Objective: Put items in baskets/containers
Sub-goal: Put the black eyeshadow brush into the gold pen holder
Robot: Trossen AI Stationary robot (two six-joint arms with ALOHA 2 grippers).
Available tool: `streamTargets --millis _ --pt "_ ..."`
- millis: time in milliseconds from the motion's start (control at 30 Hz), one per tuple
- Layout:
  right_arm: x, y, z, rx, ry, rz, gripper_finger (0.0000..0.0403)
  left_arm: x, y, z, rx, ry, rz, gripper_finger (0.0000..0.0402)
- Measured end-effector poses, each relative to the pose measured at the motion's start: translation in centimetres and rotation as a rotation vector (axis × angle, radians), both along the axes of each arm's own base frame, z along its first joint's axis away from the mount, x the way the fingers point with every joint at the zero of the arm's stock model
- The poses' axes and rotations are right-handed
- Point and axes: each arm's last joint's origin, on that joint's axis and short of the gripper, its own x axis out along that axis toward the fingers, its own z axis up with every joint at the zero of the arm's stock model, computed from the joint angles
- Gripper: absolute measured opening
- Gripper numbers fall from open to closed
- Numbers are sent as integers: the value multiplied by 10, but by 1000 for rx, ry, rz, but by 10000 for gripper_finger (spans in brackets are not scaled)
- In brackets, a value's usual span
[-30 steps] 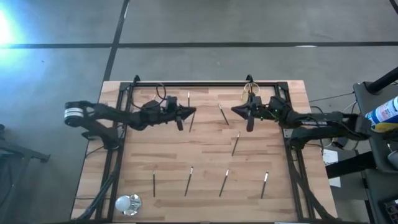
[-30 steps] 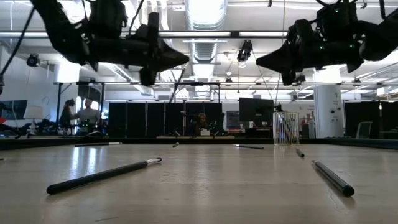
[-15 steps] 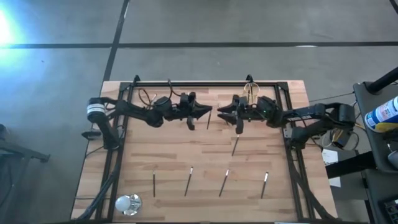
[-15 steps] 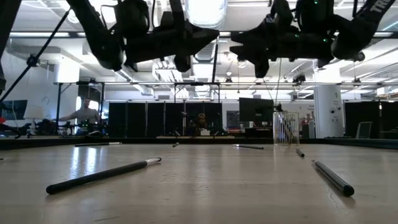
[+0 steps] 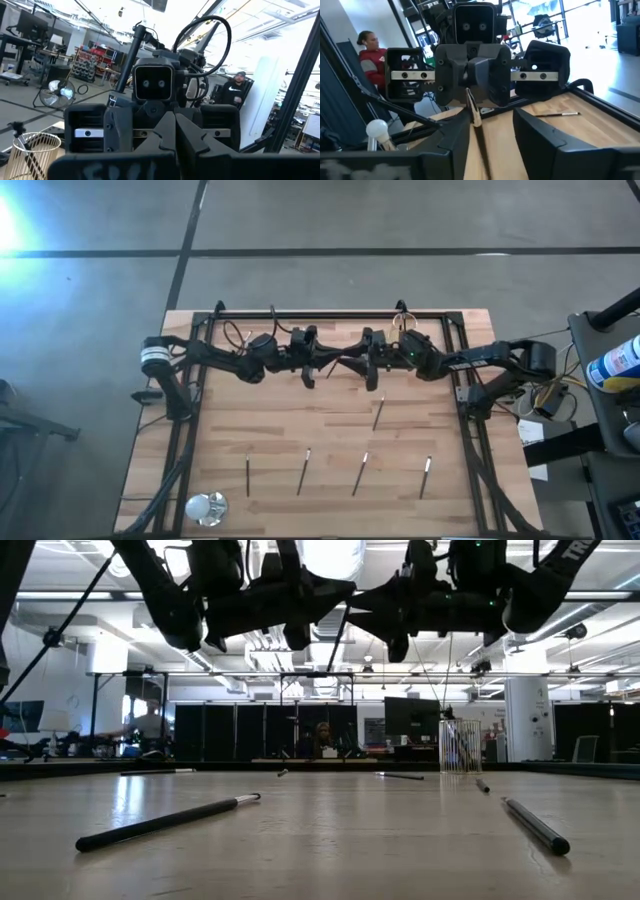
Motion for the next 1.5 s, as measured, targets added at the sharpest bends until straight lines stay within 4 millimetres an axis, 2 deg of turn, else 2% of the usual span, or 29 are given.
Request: streamTargets --millis 333,500,633,800,900,1067,1200,1367,1500 --pt "2 4 1 -55 -15 26 19 0 0 0 15 1 12 0" --pt "0 5 2 -68 -12 25 15 -1 0 1 -30 10 0 0" --pt "-9 5 5 -81 30 -11 15 -8 5 3 -48 61 8 4" --pt "-35 2 18 -126 134 -167 14 -24 7 4 -31 109 44 35" --pt "-58 -2 27 -164 233 -322 14 -34 5 -4 -10 138 61 51" --pt "-100 -22 28 -189 416 -635 13 -48 1 -25 14 208 79 59" --pt "-125 -49 28 -162 437 -810 13 -56 0 -38 25 239 124 54" --pt "-146 -80 19 -123 503 -963 13 -61 0 -45 32 264 164 47" --pt "-151 -95 5 -18 541 -965 13 -63 -1 -50 32 280 164 46"
